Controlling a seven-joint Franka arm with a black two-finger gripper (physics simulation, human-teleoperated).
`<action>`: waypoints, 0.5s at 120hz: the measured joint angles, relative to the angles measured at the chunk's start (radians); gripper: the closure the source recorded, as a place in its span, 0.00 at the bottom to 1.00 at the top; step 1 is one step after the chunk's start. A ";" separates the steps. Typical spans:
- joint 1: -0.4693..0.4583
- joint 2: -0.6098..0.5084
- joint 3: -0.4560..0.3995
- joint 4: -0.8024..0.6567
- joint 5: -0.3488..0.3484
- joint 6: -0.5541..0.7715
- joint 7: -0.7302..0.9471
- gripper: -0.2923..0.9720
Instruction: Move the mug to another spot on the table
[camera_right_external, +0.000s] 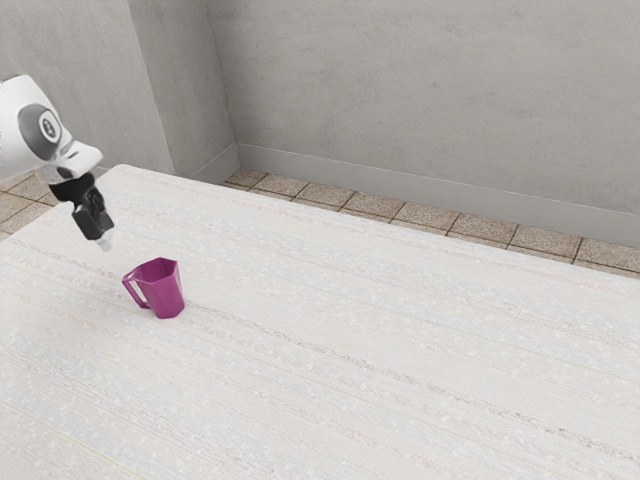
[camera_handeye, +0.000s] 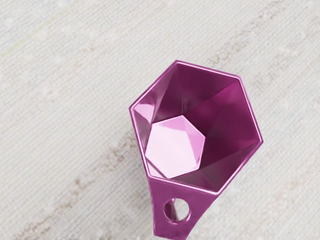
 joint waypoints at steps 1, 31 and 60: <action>0.000 0.000 0.000 -0.005 0.001 0.002 0.006 0.23; -0.001 0.027 -0.001 -0.081 -0.004 0.079 0.161 0.23; 0.011 0.078 -0.002 -0.109 -0.111 0.134 0.274 0.23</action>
